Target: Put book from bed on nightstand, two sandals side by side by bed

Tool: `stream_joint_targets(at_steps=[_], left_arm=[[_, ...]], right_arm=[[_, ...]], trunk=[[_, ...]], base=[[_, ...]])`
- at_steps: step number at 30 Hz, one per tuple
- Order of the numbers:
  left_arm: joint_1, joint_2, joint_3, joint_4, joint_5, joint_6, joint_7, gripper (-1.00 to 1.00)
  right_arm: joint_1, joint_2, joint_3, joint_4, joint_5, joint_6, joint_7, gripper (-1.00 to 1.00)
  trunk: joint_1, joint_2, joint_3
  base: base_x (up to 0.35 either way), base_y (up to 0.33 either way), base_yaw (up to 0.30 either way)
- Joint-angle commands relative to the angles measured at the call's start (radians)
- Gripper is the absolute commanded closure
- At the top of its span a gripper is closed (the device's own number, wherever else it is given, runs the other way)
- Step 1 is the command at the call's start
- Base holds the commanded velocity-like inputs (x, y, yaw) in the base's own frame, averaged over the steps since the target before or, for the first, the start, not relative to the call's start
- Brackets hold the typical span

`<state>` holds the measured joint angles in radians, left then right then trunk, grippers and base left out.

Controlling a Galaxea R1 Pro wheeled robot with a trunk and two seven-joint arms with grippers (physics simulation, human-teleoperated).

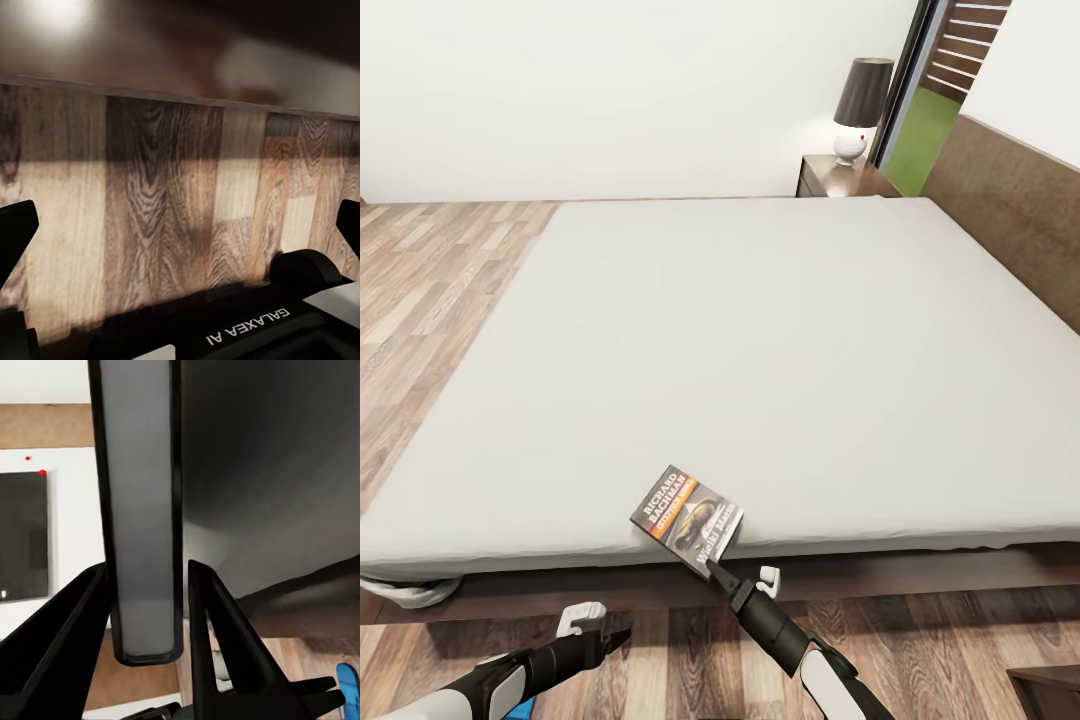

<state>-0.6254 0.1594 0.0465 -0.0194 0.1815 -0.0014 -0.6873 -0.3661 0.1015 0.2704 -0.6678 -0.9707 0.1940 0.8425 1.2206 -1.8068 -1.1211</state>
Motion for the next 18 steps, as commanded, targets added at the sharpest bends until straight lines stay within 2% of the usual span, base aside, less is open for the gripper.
stream_joint_targets(at_steps=[1,13,18], left_arm=[[0.0,0.0,0.004,0.001,-0.001,0.0,-0.004,-1.0],[0.0,0.0,0.004,0.001,-0.001,0.0,-0.007,-1.0],[0.0,0.0,0.004,0.001,-0.001,0.0,-0.009,-1.0]], right_arm=[[0.0,0.0,0.001,0.0,-0.011,0.01,0.001,1.0],[0.0,0.0,0.001,0.0,-0.011,0.01,0.001,1.0],[0.0,0.0,0.001,0.0,-0.011,0.01,0.001,1.0]], trunk=[[0.0,0.0,-0.001],[0.0,0.0,-0.001],[-0.012,0.021,0.009]], base=[[0.0,0.0,0.0],[0.0,0.0,0.0],[0.0,0.0,0.0]])
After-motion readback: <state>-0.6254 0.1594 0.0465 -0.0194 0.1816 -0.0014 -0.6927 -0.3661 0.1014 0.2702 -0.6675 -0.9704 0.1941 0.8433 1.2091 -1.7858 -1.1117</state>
